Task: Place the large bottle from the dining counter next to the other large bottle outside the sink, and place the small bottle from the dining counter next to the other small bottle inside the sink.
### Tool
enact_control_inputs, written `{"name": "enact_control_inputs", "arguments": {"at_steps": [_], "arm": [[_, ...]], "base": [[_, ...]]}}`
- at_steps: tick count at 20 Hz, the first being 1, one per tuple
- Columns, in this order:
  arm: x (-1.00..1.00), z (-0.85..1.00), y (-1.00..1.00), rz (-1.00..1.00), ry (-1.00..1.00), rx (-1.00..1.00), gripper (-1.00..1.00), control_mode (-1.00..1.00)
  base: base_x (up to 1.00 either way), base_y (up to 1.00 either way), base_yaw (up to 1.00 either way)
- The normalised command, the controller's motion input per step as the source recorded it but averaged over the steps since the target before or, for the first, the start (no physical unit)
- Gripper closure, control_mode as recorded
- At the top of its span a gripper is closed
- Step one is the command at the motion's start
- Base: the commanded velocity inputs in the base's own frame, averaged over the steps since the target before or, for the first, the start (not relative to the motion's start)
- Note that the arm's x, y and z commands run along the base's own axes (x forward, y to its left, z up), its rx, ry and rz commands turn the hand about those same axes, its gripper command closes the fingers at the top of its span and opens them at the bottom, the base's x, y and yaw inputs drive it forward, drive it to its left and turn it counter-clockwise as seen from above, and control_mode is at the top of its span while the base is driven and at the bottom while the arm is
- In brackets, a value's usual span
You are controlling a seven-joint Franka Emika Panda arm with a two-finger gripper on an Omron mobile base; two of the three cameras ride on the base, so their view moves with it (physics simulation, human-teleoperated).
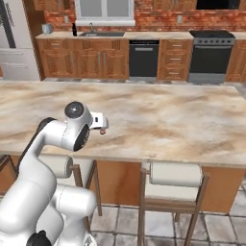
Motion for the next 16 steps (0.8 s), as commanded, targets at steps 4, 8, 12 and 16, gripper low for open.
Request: {"name": "enact_control_inputs", "arguments": {"at_steps": [4, 8, 12, 16], "arm": [[0.0, 0.0, 0.0, 0.0, 0.0, 0.0, -1.0, 1.0], [0.0, 0.0, 0.0, 0.0, 0.0, 0.0, -1.0, 1.0], [0.0, 0.0, 0.0, 0.0, 0.0, 0.0, -1.0, 1.0], [0.0, 0.0, 0.0, 0.0, 0.0, 0.0, -1.0, 1.0]], "base": [[0.0, 0.0, 0.19], [0.0, 0.0, 0.04], [0.01, -0.02, 0.0], [0.25, -0.07, 0.0]]}}
